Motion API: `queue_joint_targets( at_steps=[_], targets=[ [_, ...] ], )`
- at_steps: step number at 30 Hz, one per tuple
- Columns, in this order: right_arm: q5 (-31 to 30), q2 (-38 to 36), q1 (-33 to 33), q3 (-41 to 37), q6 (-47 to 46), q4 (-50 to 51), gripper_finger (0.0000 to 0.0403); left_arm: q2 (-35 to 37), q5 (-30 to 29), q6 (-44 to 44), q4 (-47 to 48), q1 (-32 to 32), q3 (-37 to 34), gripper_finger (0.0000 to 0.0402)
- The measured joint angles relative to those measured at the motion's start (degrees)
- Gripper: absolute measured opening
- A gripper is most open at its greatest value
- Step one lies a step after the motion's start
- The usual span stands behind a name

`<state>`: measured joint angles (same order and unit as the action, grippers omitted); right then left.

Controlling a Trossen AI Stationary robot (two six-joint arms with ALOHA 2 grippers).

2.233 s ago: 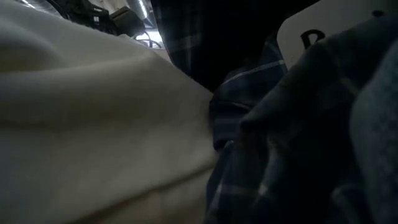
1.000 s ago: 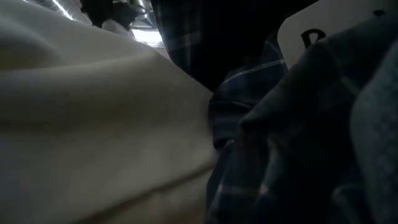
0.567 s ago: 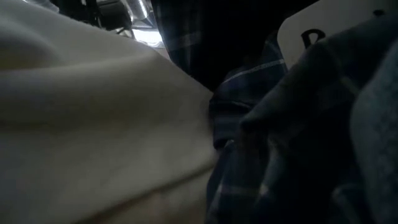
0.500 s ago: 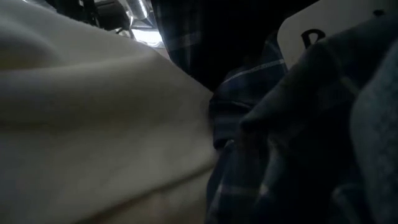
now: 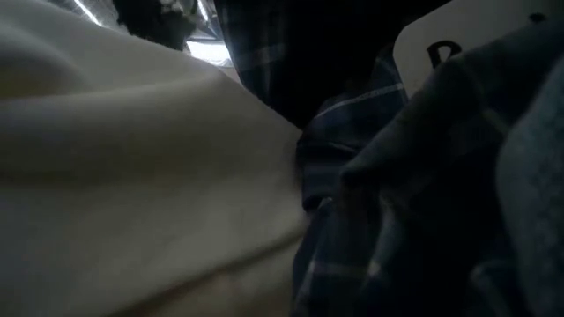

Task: Sort clothes
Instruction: Put the brown shorts into the left white bin

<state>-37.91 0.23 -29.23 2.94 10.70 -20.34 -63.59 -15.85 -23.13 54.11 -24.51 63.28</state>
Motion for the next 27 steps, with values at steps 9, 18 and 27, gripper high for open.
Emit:
queue_joint_targets(
  at_steps=[9,18,27],
  targets=[
    [0.0,0.0,0.0,0.0,-0.2,0.2,0.0182,1.2,-0.8,1.5,1.2,6.1,13.0,0.0145],
    [0.0,0.0,0.0,0.0,-0.2,0.3,0.0182,-1.9,-1.3,0.5,-7.0,27.5,13.0,0.0145],
    [0.0,0.0,0.0,0.0,-0.7,0.7,0.0182,-9.2,-3.6,-6.4,-0.6,46.5,13.0,0.0145]
  ],
)
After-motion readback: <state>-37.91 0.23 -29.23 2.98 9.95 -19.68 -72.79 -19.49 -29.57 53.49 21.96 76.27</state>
